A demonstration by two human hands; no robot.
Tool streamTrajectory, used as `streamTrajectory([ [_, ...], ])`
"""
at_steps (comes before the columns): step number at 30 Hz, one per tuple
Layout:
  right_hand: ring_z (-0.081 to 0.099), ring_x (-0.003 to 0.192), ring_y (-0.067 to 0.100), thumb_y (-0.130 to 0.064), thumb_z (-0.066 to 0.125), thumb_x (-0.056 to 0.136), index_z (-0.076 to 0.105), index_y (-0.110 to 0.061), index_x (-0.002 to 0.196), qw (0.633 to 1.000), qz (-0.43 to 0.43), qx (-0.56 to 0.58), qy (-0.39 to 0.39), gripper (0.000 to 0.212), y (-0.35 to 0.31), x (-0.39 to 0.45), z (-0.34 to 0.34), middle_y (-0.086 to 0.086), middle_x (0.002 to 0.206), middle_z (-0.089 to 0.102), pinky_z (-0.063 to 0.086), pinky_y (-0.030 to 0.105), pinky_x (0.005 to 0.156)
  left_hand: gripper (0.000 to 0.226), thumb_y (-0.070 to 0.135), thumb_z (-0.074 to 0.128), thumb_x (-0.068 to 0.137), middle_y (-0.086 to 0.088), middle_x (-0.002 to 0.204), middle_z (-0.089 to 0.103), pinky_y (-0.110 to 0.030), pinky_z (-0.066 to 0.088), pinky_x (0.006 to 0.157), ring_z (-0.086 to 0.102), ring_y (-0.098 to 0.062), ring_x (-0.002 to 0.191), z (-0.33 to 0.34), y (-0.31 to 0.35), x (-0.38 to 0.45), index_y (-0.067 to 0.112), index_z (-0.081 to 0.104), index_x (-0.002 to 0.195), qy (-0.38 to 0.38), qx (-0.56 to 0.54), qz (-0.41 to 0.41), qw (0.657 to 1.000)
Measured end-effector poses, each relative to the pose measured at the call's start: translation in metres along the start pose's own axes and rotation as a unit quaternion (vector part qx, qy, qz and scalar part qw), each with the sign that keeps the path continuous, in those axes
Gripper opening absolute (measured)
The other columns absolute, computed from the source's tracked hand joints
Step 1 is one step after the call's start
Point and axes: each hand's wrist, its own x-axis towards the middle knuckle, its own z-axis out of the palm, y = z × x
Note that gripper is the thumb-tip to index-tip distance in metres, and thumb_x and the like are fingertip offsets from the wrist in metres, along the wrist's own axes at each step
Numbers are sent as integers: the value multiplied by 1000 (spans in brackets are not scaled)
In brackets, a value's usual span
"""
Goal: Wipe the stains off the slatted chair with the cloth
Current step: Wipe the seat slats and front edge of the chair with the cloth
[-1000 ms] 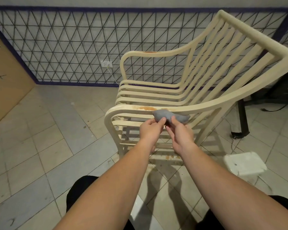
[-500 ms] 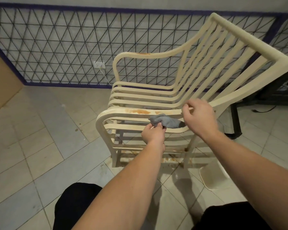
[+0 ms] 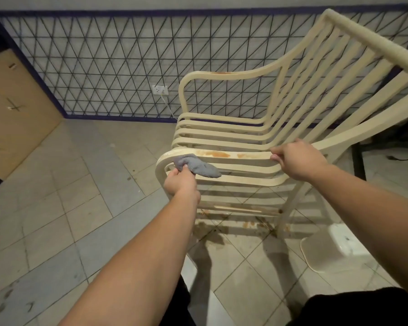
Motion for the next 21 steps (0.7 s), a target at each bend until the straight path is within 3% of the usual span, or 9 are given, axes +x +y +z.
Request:
streamTrajectory([
  [3,52,98,28,-40,39,104,65,-23,89,1000,-1,5,8,34,-2,-2,-1,3,86,69,39,36,77,19,12,71,93,0,102,74,-31,58,86,72,-21,98,-5,2,9,17,73,111,25,-3,14,1000],
  [5,52,97,27,-38,40,104,66,-22,94,1000,-1,8,21,33,-3,-4,-1,3,89,71,33,33,77,8,13,69,94,4,90,71,-32,58,84,73,-21,96,-4,-2,4,20,71,90,7,18,17,1000],
  [7,53,96,27,-34,40,105,68,-20,101,1000,0,8,28,31,-5,-6,-3,5,93,73,27,30,81,28,12,68,95,4,82,69,-36,58,87,72,-20,94,3,-9,-9,24,60,72,-19,43,16,999],
  [9,54,98,28,-30,39,106,66,-19,101,1000,2,4,20,30,-8,-7,-7,6,94,73,23,28,82,32,12,67,95,2,82,69,-39,56,89,72,-22,95,13,-20,-21,24,57,68,-42,60,7,997],
  [14,52,104,26,-33,38,106,66,-22,106,1000,3,-5,7,31,-11,-10,-11,6,102,72,26,29,84,29,7,68,93,-4,90,69,-34,57,78,71,-26,96,37,-35,-45,22,57,71,-80,75,-30,994],
  [18,54,112,26,-33,40,106,67,-24,117,1000,-4,0,3,31,-11,-9,-10,2,119,71,28,36,108,32,8,67,94,-3,87,67,-32,52,76,68,-25,93,33,-30,-40,24,54,70,-66,82,-31,994],
  [19,53,115,28,-33,41,106,67,-23,119,1000,-3,3,3,31,-10,-8,-9,2,122,70,26,38,112,26,9,65,96,-3,87,66,-33,53,79,66,-25,93,28,-25,-33,22,58,73,-51,92,-18,994],
  [21,52,118,30,-34,42,105,67,-21,116,1000,-1,5,6,31,-8,-8,-6,1,120,70,25,40,114,11,15,58,99,-11,107,69,-39,54,91,64,-29,99,15,-11,-23,11,68,102,-29,80,8,996],
])
